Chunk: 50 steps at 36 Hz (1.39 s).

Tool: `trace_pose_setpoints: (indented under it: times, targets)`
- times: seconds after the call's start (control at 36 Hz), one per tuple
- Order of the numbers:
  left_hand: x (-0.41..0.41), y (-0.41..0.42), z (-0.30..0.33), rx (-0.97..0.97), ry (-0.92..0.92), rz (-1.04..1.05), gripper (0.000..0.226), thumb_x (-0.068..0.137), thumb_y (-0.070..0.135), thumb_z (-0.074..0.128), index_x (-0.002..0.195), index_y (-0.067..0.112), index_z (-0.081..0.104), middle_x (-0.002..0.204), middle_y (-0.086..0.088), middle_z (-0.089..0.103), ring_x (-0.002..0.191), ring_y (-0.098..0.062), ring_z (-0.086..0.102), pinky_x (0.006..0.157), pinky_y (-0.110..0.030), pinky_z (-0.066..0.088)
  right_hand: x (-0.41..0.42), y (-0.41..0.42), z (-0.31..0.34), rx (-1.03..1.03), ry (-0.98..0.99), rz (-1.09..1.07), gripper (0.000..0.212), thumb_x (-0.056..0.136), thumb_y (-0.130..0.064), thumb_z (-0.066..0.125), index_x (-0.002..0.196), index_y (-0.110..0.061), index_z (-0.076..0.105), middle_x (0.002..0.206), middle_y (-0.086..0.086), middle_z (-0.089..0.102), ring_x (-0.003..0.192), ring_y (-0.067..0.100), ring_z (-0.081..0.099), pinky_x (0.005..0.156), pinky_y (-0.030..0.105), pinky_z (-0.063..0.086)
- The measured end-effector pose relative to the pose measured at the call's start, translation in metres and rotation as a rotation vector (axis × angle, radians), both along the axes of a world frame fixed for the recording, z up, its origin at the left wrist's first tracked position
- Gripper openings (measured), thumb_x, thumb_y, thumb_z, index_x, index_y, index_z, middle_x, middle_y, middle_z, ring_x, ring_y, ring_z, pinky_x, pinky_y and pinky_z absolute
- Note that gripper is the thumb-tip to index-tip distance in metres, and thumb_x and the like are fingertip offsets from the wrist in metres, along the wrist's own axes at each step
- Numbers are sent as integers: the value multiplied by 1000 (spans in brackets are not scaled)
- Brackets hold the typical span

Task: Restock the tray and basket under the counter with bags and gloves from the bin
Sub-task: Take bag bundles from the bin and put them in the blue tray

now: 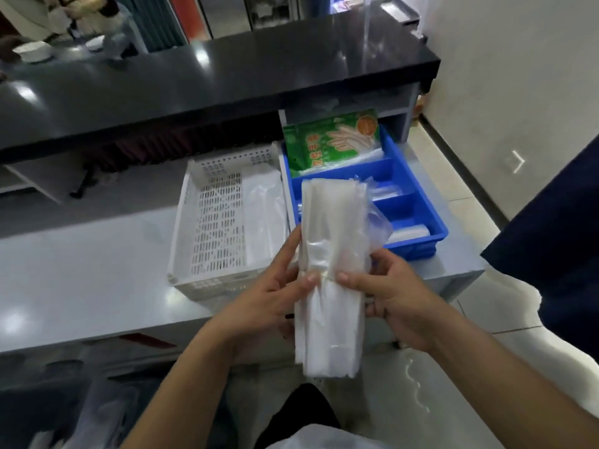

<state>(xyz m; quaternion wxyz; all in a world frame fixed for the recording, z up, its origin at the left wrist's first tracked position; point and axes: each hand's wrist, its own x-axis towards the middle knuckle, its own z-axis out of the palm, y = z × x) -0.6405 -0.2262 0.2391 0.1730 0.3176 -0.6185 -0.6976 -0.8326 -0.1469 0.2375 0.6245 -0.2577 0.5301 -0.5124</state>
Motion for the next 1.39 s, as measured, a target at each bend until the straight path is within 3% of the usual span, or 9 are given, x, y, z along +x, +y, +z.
trace_pose_setpoints:
  times: [0.17, 0.28, 0.53, 0.67, 0.75, 0.86, 1.0, 1.17, 1.39]
  targets:
    - [-25, -57, 9, 10, -5, -115, 67, 99, 30, 51, 136, 73, 15, 120, 10, 70, 102, -14, 70, 52, -31, 58, -16, -46, 17, -4, 36, -113, 54, 68, -10, 80, 117, -20, 61, 104, 6, 76, 92, 28, 74, 73, 48, 61]
    - [-35, -95, 4, 24, 14, -52, 67, 97, 40, 58, 139, 72, 15, 129, 6, 63, 110, -18, 67, 64, -49, 60, -36, -85, 27, -38, 189, -204, 44, 76, -1, 76, 115, -13, 61, 101, 11, 75, 83, 24, 74, 59, 36, 60]
    - [-44, -162, -64, -246, -436, 365, 74, 85, 41, 71, 149, 36, 34, 144, 1, 50, 121, -22, 56, 95, -45, 52, -102, -150, 39, -366, 1392, 3, 38, 86, -26, 68, 121, -36, 58, 94, -9, 68, 82, 21, 65, 65, 31, 47]
    - [-57, -160, -76, -342, -452, 350, 49, 83, 24, 65, 119, 49, 45, 115, 10, 66, 95, -17, 68, 79, -43, 58, -111, -189, 19, -452, 1821, 219, 47, 85, -14, 68, 129, -30, 59, 95, 16, 73, 70, 41, 65, 60, 40, 52]
    - [-60, -159, -81, -406, -479, 373, 64, 81, 17, 64, 131, 47, 37, 111, 22, 58, 87, -12, 63, 68, -29, 51, -111, -213, -5, -439, 1947, 434, 54, 84, -7, 62, 132, -32, 57, 112, 10, 72, 78, 39, 67, 59, 34, 46]
    - [-61, -159, -87, -393, -516, 387, 64, 83, 19, 65, 137, 41, 39, 106, 24, 50, 80, -9, 60, 59, -16, 41, -112, -246, -34, -408, 2012, 690, 62, 85, -11, 57, 137, -39, 41, 116, 0, 70, 94, 32, 67, 64, 34, 48]
    - [-63, -158, -88, -278, -487, 430, 68, 84, 19, 69, 140, 46, 40, 96, 36, 52, 88, 1, 66, 75, -31, 59, -112, -268, -56, -381, 1995, 796, 61, 82, -11, 57, 137, -35, 43, 106, 4, 70, 90, 33, 66, 61, 34, 40]
    - [-63, -157, -95, -241, -520, 472, 77, 87, 23, 71, 146, 50, 30, 100, 45, 46, 79, 14, 55, 58, -7, 44, -112, -274, -75, -348, 1960, 845, 64, 83, -6, 53, 140, -31, 40, 105, 3, 68, 88, 31, 66, 58, 33, 33]
    - [-102, -168, -66, -785, -767, 319, 72, 87, 29, 68, 150, 22, 35, 153, -1, 38, 140, -22, 28, 116, -32, 25, -122, -271, -82, -434, 1947, 853, 60, 88, -11, 51, 142, -35, 38, 113, 3, 66, 95, 32, 65, 64, 35, 34]
